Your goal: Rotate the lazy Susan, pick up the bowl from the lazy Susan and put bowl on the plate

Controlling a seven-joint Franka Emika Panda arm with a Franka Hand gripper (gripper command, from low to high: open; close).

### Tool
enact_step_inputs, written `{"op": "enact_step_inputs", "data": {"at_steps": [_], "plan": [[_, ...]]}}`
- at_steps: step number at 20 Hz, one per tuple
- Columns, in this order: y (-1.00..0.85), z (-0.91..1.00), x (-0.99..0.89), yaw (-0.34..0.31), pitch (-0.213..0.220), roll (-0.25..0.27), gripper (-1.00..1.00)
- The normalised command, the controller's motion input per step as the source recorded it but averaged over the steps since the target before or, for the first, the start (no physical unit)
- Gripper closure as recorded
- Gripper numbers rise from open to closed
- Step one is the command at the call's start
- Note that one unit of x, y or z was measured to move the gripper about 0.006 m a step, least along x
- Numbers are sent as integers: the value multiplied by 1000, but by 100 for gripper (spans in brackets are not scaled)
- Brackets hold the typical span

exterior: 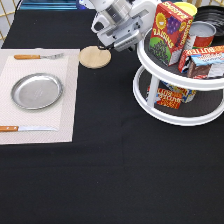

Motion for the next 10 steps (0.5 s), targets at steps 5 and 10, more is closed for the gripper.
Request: {"op": "enact_step_inputs", "data": {"at_steps": [5,10], "plan": [[-75,0,776,10,30,-9,-100],[-3,0,891,53,57,-12,-100]]}}
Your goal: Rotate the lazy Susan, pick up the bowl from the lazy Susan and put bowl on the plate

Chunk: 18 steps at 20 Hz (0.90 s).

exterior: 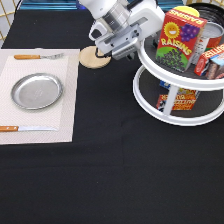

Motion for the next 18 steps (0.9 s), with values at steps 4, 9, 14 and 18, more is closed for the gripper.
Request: {"op": "enact_step_inputs", "data": {"at_steps": [4,9,14,18], "plan": [[0,41,796,81,77,0,-100],[-14,247,541,90,98,0,-100],[-52,623,-118,50,69,-9,-100],[41,677,-551,87,35,-55,-100]]}}
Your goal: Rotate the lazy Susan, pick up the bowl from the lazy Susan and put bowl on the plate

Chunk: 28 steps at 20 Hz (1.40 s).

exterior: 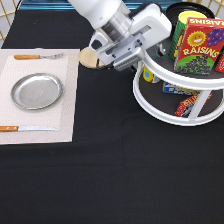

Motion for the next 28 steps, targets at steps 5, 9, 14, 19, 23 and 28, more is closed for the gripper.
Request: {"op": "enact_step_inputs", "data": {"at_steps": [5,9,14,19,23,28], "plan": [[81,368,-848,121,-6,-130,-100],[137,20,-1000,109,-53,-152,-100],[214,-139,-1000,81,-32,-119,-100],[378,-89,-639,34,0,-87,-100],[404,0,39,17,1,-85,-100],[184,-80,191,6,0,-37,-100]]}}
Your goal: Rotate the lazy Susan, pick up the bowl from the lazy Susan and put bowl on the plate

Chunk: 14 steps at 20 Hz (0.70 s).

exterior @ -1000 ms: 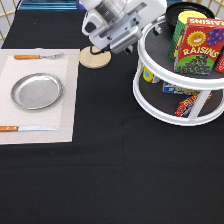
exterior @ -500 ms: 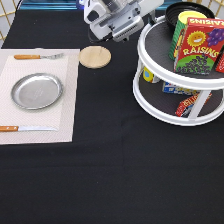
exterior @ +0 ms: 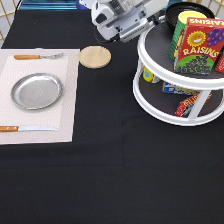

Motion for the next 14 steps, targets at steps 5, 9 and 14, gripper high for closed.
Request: {"op": "enact_step_inputs", "data": {"at_steps": [5,9,14], "plan": [[-3,-347,142,0,-17,-7,-100],[0,-206,311,0,0,-6,-100],[21,-105,533,0,12,-13,-100]]}}
